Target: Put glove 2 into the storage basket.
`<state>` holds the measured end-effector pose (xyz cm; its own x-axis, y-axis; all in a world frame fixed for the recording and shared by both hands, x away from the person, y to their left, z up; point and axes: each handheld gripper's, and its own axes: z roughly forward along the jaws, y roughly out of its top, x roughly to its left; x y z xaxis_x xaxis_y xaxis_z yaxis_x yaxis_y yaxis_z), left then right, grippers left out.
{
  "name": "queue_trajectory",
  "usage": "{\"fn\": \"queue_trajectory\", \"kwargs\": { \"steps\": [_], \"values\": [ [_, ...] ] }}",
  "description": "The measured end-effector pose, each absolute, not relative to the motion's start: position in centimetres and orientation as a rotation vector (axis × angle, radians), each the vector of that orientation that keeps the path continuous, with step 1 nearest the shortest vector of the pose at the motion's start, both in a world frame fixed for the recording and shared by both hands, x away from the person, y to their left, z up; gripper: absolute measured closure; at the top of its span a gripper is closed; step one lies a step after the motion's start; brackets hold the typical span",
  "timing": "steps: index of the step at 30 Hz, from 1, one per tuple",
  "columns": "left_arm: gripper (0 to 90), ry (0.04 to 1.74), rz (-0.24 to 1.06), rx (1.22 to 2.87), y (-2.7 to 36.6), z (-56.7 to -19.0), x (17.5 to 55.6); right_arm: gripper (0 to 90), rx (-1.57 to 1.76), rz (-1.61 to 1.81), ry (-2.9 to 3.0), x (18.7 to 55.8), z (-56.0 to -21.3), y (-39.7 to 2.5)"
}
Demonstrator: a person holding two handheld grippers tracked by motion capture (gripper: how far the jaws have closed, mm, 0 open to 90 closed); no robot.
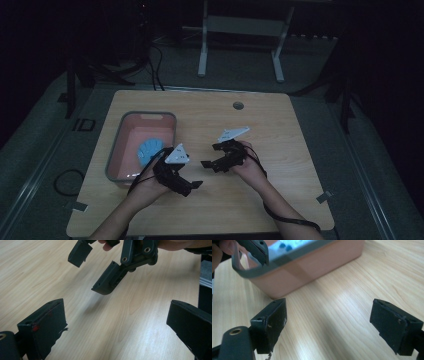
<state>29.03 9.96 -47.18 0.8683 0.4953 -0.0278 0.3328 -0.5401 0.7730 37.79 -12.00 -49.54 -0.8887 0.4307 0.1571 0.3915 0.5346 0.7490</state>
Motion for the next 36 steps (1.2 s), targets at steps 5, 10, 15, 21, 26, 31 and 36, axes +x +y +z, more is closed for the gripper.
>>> {"fn": "queue_trajectory", "kwargs": {
  "steps": [5,10,15,21,26,31,36],
  "values": [
    [2.5,0.564,0.224,2.184,8.5,-47.7,28.8,14.0,0.748,1.311,2.710,37.5,-50.0,-13.2],
    [2.5,0.525,0.205,2.195,7.1,-48.7,28.4,14.1,0.770,1.307,2.696,36.8,-51.0,-14.7],
    [2.5,0.507,0.190,2.196,6.4,-49.2,28.1,14.1,0.792,1.299,2.694,36.3,-51.8,-15.8],
    [2.5,0.471,0.161,2.209,5.1,-50.6,27.7,14.1,0.820,1.304,2.682,35.5,-53.0,-17.5],
    [2.5,0.431,0.129,2.216,4.2,-51.7,27.4,14.1,0.833,1.322,2.643,34.7,-53.6,-19.0],
    [2.5,0.398,0.121,2.220,3.3,-53.0,26.9,14.1,0.822,1.335,2.626,33.8,-54.0,-20.3],
    [2.5,0.377,0.110,2.242,2.8,-54.2,26.7,14.1,0.852,1.308,2.631,33.3,-54.7,-21.4]
  ]
}}
